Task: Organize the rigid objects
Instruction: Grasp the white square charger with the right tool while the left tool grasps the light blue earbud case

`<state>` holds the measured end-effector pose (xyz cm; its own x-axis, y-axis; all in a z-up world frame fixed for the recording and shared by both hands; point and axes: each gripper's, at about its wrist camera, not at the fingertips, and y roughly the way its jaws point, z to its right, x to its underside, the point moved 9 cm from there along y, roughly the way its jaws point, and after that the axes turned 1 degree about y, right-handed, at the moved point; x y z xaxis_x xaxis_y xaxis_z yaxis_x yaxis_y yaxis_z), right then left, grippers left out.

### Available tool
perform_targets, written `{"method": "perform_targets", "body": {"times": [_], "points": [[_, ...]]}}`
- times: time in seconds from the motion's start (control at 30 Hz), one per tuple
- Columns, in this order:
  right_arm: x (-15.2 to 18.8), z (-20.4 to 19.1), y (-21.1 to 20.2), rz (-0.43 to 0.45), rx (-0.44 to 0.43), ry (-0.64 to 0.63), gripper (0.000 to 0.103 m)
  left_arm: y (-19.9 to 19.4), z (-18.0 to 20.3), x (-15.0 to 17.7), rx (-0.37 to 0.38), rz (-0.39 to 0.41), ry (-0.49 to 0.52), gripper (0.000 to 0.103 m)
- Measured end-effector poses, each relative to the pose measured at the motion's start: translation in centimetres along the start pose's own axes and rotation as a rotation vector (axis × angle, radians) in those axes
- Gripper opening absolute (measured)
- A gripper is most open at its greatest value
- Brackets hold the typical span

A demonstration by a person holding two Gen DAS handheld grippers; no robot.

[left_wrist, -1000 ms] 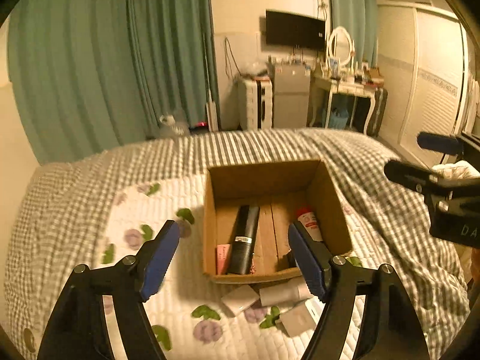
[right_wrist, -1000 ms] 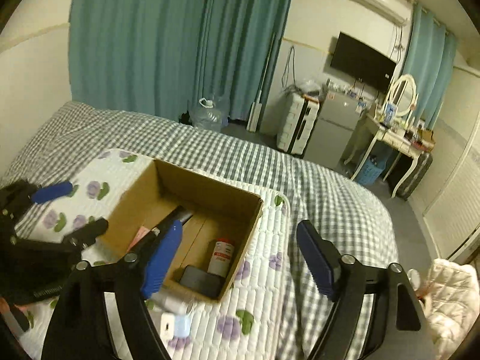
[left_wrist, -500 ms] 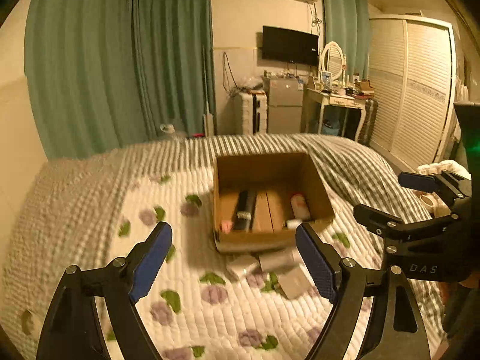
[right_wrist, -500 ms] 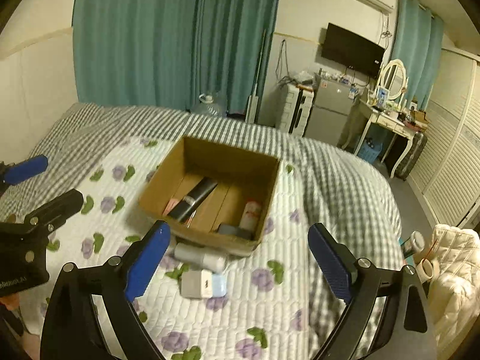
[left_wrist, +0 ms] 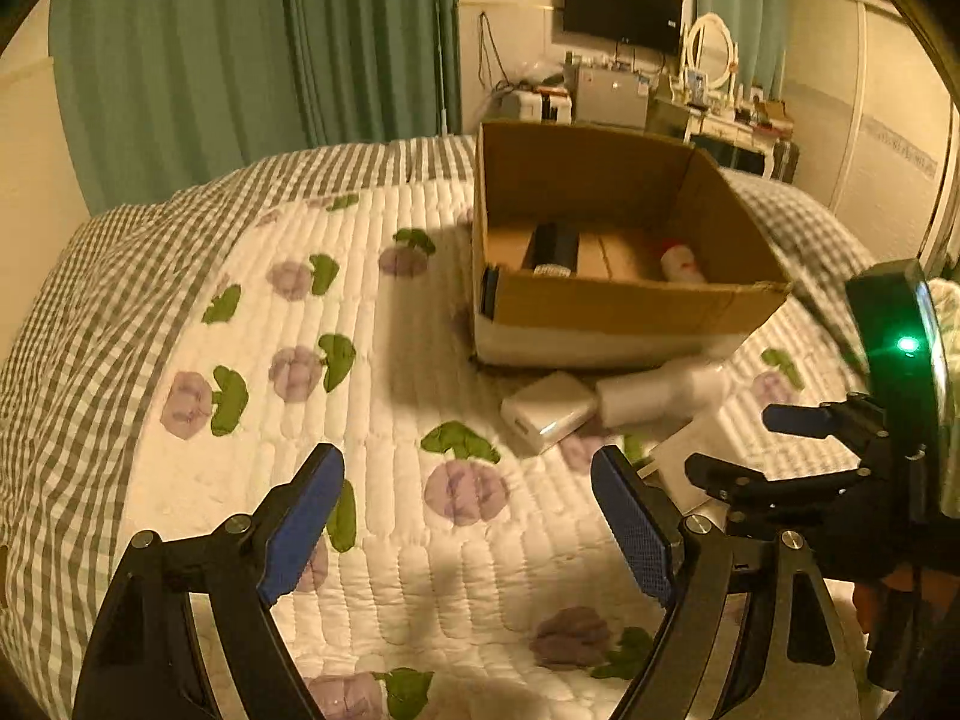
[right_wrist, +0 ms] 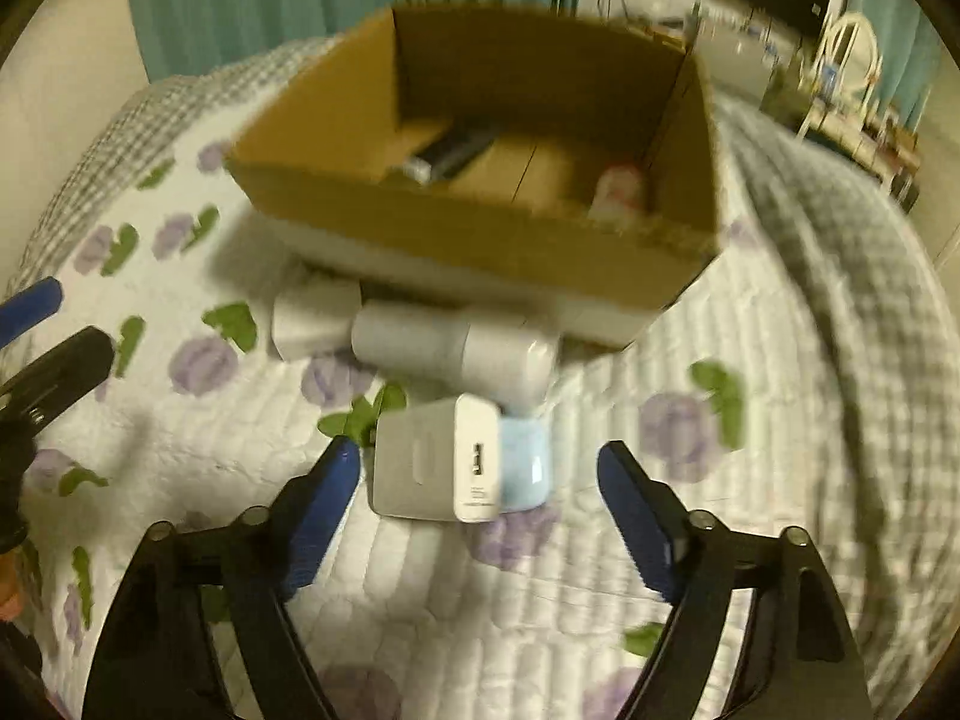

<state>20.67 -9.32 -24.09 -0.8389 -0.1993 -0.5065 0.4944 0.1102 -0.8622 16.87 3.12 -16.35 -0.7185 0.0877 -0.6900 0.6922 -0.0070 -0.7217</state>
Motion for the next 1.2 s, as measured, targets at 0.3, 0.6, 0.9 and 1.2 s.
{"method": "perform_targets", "body": {"times": [0.3, 0.6, 0.9, 1.2], "points": [[1.1, -2.2, 2.1, -0.005, 0.062, -0.077, 0.056, 0.8, 0.0, 0.9, -0.022, -0.042, 0.006, 0.087], [-1.6, 1.2, -4.0, 0.104, 0.084, -0.089, 0.056, 0.1, 2.4, 0.0, -0.023, -0.074, 0.003, 0.087], [-3.5, 8.8, -6.8, 0.018, 0.056, -0.145, 0.056, 1.6, 8.6, -1.2, 0.007, -0.139, -0.058, 0.087], [-2.3, 11.9, -3.1, -0.008, 0.002, -0.189, 0.056, 6.7, 13.7, 0.5, 0.055, -0.249, -0.086, 0.085]]}}
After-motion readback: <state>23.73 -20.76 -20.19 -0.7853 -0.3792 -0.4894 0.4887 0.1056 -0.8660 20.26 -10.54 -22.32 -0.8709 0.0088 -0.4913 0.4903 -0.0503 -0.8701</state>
